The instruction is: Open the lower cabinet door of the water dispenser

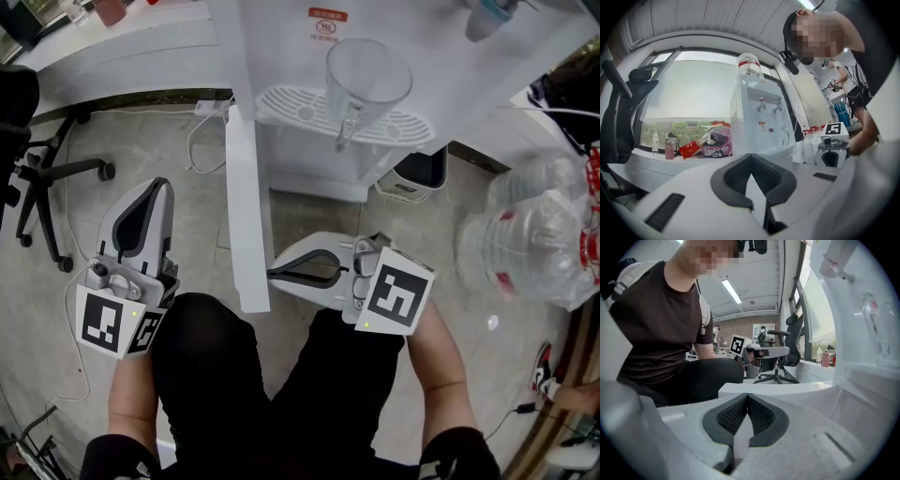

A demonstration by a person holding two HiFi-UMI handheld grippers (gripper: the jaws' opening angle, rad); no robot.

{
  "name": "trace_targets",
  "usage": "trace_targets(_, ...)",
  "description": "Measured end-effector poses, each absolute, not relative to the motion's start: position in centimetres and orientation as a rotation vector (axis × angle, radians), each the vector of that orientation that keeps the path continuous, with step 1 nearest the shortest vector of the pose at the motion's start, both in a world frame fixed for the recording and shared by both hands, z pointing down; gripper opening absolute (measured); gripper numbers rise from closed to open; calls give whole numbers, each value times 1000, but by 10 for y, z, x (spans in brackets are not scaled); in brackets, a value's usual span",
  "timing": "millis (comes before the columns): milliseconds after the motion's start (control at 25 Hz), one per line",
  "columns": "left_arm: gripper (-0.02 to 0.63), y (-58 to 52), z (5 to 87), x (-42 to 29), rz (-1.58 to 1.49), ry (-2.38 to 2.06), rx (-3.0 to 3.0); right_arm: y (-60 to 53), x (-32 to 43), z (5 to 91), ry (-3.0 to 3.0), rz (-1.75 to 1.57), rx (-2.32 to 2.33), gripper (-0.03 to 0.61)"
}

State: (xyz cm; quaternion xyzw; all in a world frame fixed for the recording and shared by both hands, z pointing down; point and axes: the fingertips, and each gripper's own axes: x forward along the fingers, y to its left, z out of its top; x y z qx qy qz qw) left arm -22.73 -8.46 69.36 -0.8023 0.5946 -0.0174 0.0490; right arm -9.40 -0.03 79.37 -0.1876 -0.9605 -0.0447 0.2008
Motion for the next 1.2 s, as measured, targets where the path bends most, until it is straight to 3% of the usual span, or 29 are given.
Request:
trace_targets(480,8,-86,695,-228,-17,1779,-2480,2,-109,789,-2711,-158,-515,5)
trace_targets(1200,8,-92,697,-225,3,1734,-2513,-56,-80,808,-2647,-214,-145,5)
